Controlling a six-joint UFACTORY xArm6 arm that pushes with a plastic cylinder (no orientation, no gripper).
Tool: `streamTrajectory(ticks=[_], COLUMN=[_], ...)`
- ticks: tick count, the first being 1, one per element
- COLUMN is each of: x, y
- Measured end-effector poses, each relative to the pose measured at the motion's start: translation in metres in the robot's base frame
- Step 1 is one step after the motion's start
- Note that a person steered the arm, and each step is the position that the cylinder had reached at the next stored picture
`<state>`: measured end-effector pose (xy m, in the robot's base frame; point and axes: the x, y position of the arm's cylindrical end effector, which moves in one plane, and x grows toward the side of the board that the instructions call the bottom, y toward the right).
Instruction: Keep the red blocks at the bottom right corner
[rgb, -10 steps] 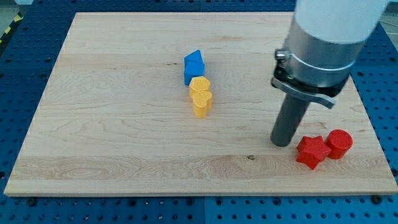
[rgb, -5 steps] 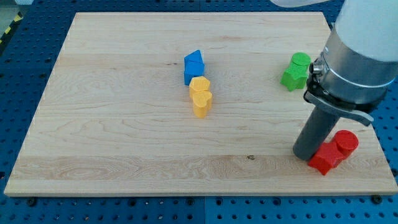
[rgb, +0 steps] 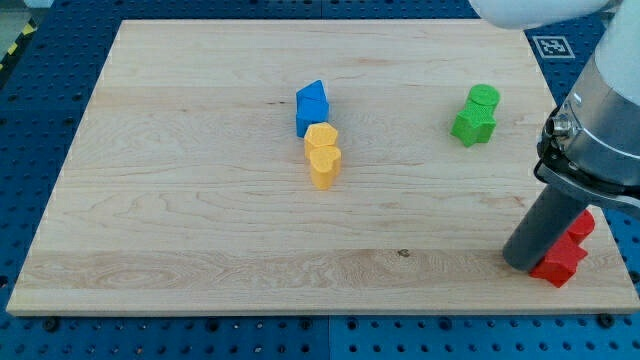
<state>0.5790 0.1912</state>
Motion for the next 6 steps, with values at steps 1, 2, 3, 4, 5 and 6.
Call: streamTrajectory(ticks=[1,2,3,4,5,6], x=[-0.006,-0.035,-0.068,-0.074,-0.074,-0.067], y=[-0.024,-0.042,-0.044,-0.016,-0.003,0.014])
